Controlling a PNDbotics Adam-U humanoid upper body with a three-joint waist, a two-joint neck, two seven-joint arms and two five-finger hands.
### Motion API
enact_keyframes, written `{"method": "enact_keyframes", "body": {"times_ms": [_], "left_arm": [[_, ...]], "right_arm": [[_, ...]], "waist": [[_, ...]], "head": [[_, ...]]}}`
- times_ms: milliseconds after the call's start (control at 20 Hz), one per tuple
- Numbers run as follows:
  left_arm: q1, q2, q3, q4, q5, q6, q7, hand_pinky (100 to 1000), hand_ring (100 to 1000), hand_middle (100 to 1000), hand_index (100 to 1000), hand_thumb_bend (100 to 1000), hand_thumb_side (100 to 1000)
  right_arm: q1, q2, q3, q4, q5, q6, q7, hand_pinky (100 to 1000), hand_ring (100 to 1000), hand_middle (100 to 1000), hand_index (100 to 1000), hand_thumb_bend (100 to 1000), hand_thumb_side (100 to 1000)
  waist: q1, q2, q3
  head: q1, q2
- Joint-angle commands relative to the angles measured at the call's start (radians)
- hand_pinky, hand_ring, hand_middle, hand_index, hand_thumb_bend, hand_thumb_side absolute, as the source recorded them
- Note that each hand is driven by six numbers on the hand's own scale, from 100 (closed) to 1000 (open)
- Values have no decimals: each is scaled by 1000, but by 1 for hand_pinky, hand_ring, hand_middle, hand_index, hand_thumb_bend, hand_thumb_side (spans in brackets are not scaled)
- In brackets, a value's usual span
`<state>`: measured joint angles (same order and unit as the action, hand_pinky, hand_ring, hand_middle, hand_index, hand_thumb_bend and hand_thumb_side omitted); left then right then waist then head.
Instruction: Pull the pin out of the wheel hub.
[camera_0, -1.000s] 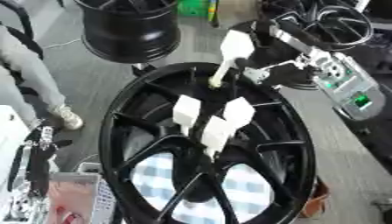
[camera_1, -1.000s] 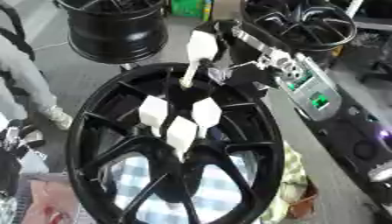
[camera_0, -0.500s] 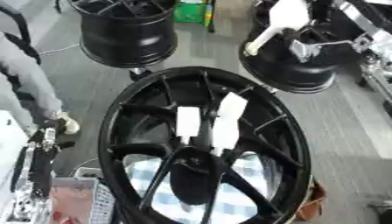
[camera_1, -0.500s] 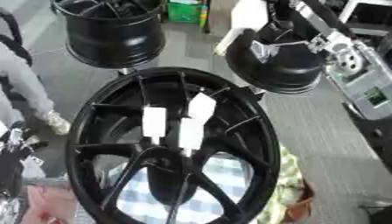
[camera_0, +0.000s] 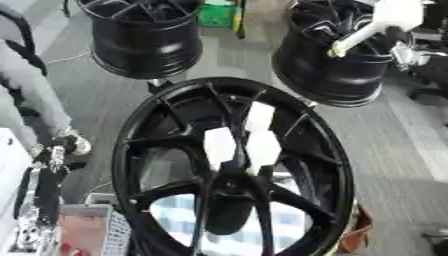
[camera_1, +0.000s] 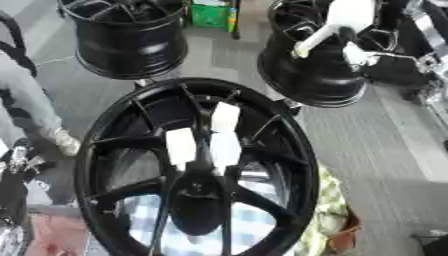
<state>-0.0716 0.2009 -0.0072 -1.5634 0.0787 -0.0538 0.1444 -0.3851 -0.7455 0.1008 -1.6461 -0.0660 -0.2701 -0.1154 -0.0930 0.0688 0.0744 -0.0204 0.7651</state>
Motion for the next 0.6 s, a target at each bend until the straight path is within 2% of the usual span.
{"method": "enact_keyframes", "body": {"times_ms": [50, 400, 600], "left_arm": [[-6, 15, 10, -14, 5, -2, 6, 688, 881, 822, 753, 100, 789], [-6, 13, 14, -15, 6, -2, 8, 688, 882, 822, 753, 100, 789], [-6, 13, 16, -15, 6, -2, 11, 688, 882, 822, 752, 100, 793]], "right_arm": [[24, -41, -46, -4, -14, -15, -52, 528, 504, 362, 524, 100, 304], [110, -7, -88, 119, -22, -51, -159, 515, 495, 362, 529, 100, 517], [150, 27, -110, 243, -47, -82, -237, 503, 487, 364, 530, 100, 516]], "waist": [[6, -10, -3], [9, -9, -7], [8, -6, -5]], "head": [[4, 5], [3, 5], [6, 5]]}}
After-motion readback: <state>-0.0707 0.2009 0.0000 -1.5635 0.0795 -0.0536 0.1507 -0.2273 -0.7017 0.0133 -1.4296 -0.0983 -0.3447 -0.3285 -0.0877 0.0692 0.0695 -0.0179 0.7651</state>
